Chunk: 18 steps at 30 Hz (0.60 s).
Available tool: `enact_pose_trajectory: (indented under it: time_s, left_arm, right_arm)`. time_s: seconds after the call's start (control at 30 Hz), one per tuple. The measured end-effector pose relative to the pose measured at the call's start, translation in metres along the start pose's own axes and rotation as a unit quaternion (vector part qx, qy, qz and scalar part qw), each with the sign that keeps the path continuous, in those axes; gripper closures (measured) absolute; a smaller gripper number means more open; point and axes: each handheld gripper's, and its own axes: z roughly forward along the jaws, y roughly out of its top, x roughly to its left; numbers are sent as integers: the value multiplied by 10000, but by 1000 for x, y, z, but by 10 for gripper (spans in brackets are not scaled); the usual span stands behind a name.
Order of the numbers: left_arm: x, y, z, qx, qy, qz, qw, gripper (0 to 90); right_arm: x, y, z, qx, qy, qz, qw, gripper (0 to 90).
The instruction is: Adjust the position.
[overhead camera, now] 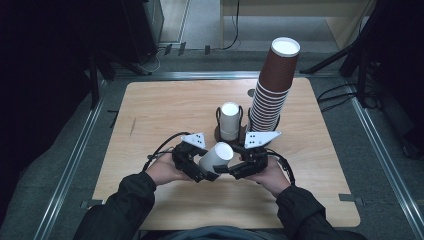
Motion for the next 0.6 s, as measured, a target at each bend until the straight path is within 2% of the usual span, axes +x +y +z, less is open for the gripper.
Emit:
enact_pose_trajectory:
  time_s: [0.37,0.6]
  left_arm:
    - [0,-1,-1,-12,-27,60,10000,198]
    - [2,-1,-1,-10,-81,16,10000,222]
  right_arm:
    - [-1,0,-1,-42,-21,29,10000,314]
    - [-1,0,-1,18,-72,96,9999,307]
